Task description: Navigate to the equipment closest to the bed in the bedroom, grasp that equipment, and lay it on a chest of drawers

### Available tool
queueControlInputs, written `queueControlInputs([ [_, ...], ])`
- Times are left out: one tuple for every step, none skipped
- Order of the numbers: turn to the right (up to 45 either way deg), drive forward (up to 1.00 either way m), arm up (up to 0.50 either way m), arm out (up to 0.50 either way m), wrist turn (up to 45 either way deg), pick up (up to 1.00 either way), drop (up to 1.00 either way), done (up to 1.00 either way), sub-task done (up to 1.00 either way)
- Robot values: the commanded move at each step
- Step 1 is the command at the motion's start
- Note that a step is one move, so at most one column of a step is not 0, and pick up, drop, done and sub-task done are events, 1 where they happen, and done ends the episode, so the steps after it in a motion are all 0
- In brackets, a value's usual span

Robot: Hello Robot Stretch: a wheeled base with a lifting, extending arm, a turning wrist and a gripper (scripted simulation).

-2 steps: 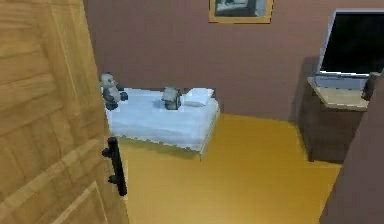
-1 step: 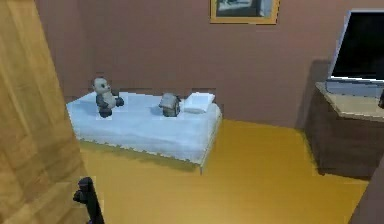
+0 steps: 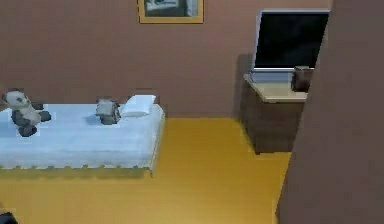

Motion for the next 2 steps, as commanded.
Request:
queueControlInputs([
  [0.0,0.80,0.00,0.00,0.0,0.00,0.00,0.00,0.00],
  [12.0,0.00,0.00,0.00,0.0,0.00,0.00,0.00,0.00],
])
